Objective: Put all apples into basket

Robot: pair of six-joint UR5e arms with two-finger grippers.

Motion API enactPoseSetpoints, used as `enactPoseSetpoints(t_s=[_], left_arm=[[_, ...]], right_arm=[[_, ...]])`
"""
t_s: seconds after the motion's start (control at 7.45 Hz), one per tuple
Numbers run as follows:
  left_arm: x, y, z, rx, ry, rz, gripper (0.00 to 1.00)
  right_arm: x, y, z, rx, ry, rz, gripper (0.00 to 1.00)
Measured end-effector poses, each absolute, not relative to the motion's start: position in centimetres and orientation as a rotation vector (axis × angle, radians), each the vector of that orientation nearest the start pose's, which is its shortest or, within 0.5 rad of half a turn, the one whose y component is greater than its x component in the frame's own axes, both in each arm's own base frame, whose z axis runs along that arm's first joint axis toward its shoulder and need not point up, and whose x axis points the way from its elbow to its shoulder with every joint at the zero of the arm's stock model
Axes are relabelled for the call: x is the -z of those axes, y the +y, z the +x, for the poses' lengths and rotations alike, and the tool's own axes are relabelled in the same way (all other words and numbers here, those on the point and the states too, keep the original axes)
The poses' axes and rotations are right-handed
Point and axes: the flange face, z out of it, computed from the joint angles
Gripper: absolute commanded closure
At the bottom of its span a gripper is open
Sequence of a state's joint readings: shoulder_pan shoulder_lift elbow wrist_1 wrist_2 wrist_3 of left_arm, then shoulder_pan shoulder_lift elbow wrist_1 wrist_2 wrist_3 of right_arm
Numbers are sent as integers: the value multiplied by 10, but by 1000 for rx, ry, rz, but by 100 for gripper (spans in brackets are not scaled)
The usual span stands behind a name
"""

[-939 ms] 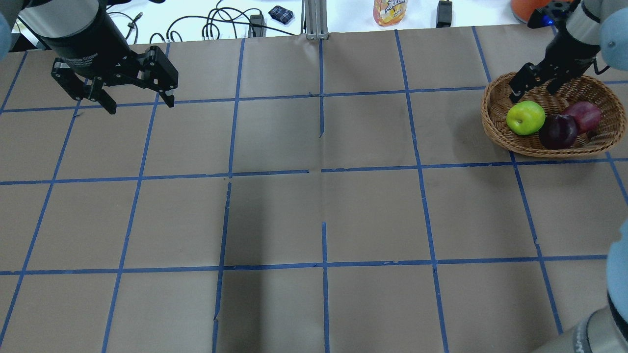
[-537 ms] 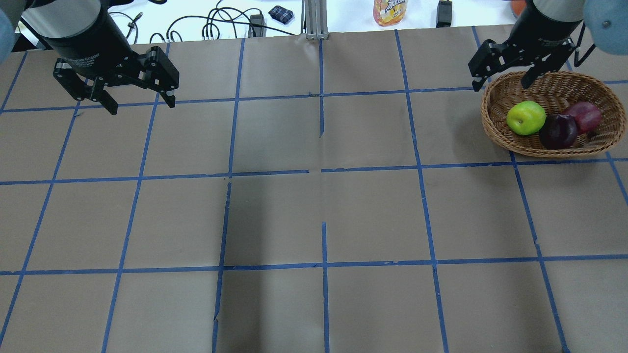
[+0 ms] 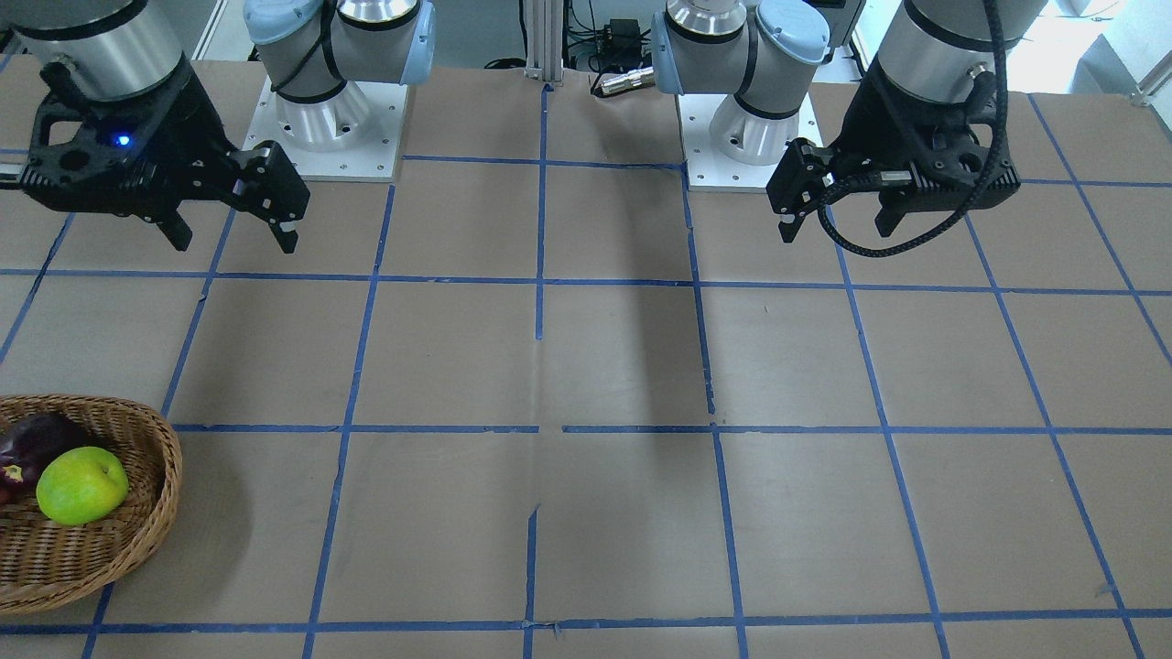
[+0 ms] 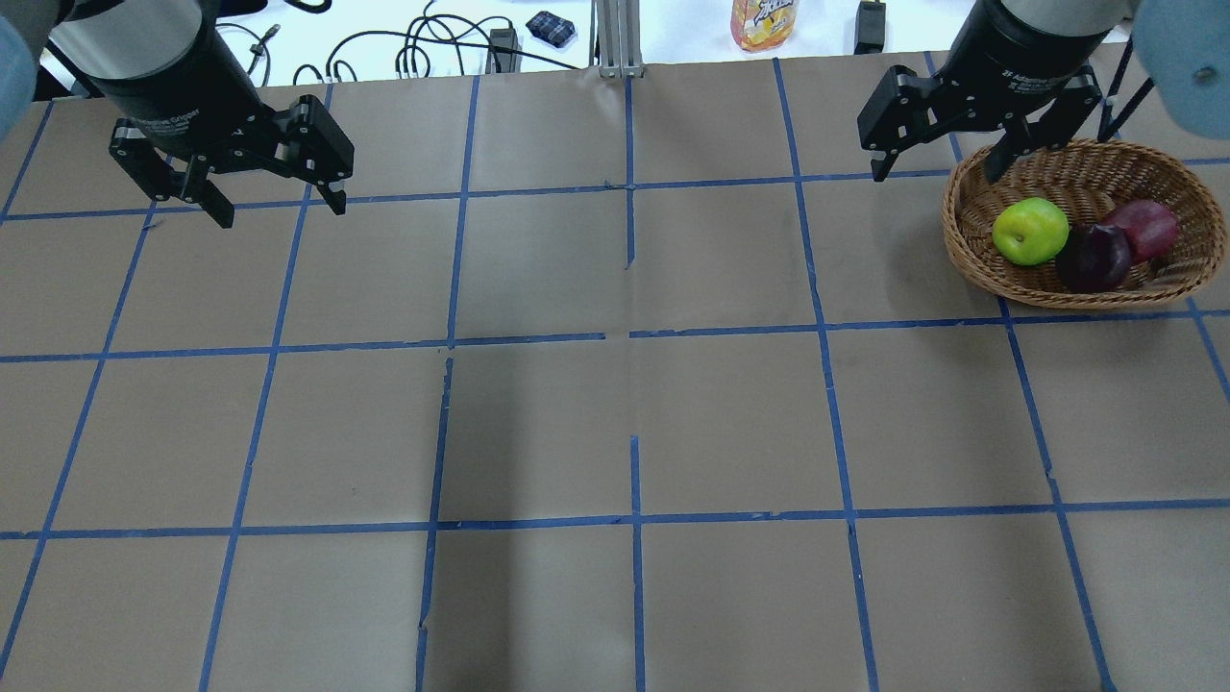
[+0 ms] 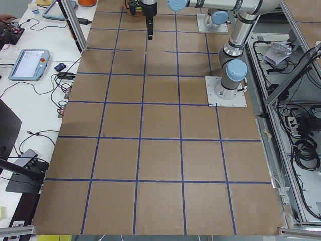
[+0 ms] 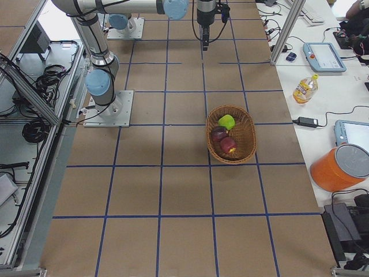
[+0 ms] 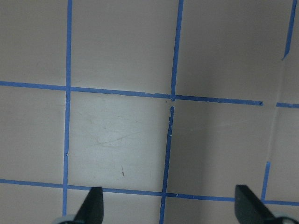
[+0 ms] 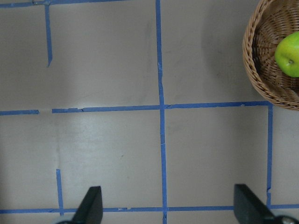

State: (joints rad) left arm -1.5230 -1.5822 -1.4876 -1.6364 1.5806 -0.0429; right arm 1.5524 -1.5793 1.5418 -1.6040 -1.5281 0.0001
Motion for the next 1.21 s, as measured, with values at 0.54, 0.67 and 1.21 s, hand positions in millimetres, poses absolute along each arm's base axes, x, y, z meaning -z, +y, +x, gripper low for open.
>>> enactPoseSetpoints(t_s=[0.54, 0.67, 1.21], left_arm=[[-517, -502, -109, 12, 3129, -144, 0], [-517, -502, -109, 11, 3129, -144, 0], [-517, -502, -109, 12, 3131, -144, 0]], right_arm=[[-505, -476, 140, 94, 3123, -10, 0], [-505, -476, 140, 95, 3130, -10, 0], [-506, -476, 140, 103, 3132, -10, 0]])
